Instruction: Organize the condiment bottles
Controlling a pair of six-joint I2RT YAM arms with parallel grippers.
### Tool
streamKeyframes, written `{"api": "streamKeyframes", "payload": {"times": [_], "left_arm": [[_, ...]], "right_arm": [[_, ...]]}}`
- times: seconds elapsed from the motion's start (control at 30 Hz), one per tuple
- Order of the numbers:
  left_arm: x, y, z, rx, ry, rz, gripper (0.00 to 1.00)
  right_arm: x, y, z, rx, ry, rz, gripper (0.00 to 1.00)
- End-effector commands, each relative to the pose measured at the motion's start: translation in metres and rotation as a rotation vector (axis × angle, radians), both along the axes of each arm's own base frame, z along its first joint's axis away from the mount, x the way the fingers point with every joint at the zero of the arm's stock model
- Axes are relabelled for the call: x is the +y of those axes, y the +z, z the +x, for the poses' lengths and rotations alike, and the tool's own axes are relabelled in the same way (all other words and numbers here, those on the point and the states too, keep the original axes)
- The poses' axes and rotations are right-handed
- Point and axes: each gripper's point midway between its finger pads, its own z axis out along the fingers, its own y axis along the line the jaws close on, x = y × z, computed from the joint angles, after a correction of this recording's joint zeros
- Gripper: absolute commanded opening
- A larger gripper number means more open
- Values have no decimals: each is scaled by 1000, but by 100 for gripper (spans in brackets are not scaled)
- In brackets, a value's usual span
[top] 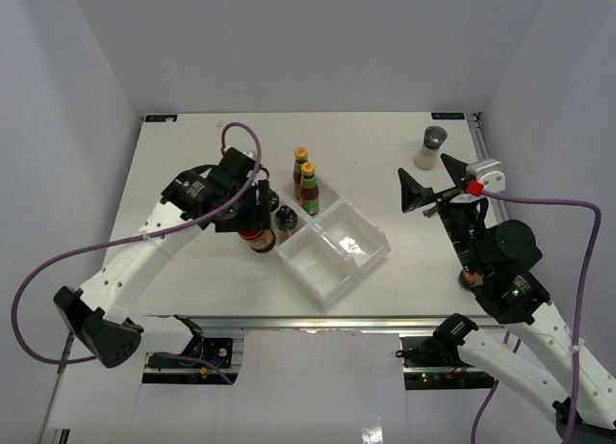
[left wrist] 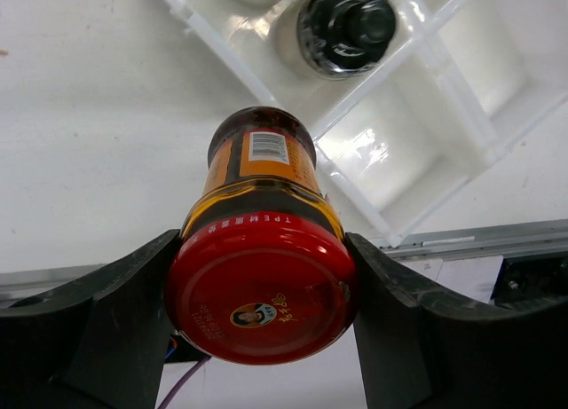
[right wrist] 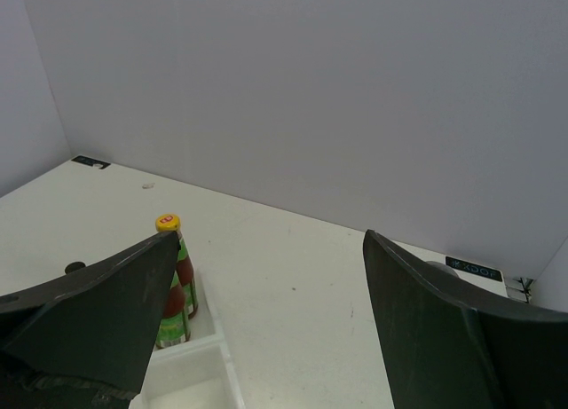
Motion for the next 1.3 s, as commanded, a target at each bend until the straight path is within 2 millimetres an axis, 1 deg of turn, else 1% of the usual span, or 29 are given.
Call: {"api": "streamKeyframes", "payload": {"times": [0.0, 0.03, 0.1, 0.2, 0.27, 0.33, 0.4, 0.47, 0.67, 0.73, 0.83, 0.97, 1.03, 1.13, 1.27], "left_arm": [[-44, 34, 3, -108, -25, -13, 0], [-46, 34, 3, -113, -28, -12, 0], [-78, 35, 0, -118, -90, -25, 0], [-106, 37, -2, -140, -139, -30, 0], [-120, 38, 1, -155, -163, -36, 0], [-132, 33, 2, -151, -194, -33, 0], [-143, 27, 3, -146, -217, -29, 0], [-149, 17, 5, -135, -223, -13, 0], [-160, -2, 13, -137, -237, -2, 0], [-161, -9, 15, -131, -235, 18, 0], [-157, -21, 18, -113, -226, 70, 0], [-150, -41, 13, -62, -202, 118, 0], [-151, -46, 11, -42, -196, 120, 0], [-149, -47, 9, -33, -187, 118, 0], [-140, -56, 8, -36, -170, 141, 0]], "right_arm": [[-11, 25, -4, -48, -34, 34, 90], [-11, 25, -4, -48, -36, 34, 90], [-12, 24, -4, -47, -43, 31, 91], [-13, 22, -2, -43, -51, 27, 91], [-13, 22, -2, -42, -51, 25, 90], [-13, 21, -2, -42, -55, 24, 91], [-14, 20, -2, -41, -58, 24, 91], [-16, 20, -2, -43, -64, 26, 91], [-20, 21, -3, -48, -81, 26, 91], [-21, 21, -3, -50, -85, 25, 91], [-22, 21, -3, -51, -90, 27, 91], [-22, 19, -3, -50, -92, 21, 91], [-21, 18, -2, -49, -93, 20, 91], [-20, 17, -1, -49, -87, 17, 91], [-18, 15, 0, -44, -84, 14, 91]]}}
